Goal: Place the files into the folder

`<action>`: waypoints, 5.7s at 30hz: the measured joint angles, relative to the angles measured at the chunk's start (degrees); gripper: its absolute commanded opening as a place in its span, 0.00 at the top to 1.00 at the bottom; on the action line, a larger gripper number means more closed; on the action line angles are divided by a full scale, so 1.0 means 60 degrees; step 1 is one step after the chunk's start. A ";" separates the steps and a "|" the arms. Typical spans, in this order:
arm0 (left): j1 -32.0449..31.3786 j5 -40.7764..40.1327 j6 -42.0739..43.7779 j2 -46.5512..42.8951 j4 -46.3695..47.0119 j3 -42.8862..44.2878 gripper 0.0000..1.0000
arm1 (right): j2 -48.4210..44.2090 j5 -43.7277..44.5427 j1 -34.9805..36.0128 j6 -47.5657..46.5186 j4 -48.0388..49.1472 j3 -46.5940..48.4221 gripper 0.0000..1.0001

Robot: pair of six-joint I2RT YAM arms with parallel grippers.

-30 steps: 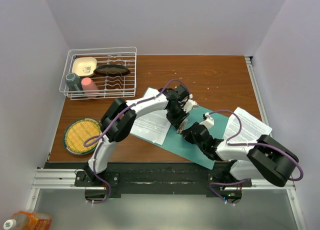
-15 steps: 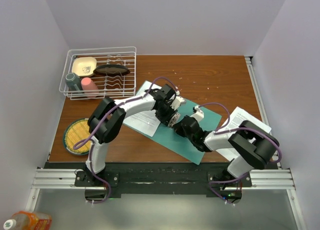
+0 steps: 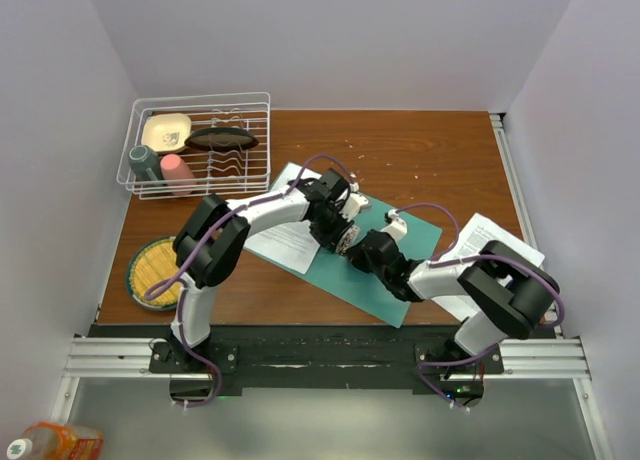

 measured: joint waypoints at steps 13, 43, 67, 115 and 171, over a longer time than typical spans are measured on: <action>-0.0794 0.0922 0.0044 0.0022 -0.0495 0.0335 0.80 | -0.2164 0.0091 -0.0033 0.0044 -0.3126 -0.0324 1.00; -0.0466 0.0827 -0.0514 -0.0036 -0.0561 0.0226 0.82 | -0.1508 -0.0350 -0.0127 0.0120 -0.1570 -0.0532 1.00; -0.0470 0.0841 -0.0834 0.0182 -0.0423 0.0408 0.83 | -0.1381 -0.0452 -0.0142 0.0233 -0.0739 -0.0914 1.00; -0.0612 0.0528 -0.0750 0.0572 -0.0936 0.1060 0.89 | -0.0390 -0.0499 -0.0226 0.0492 0.1344 -0.1348 1.00; 0.0882 -0.2503 0.0244 0.1078 0.0375 0.1676 0.87 | -0.3308 -0.2743 -0.0197 -0.1337 -0.4357 0.0831 1.00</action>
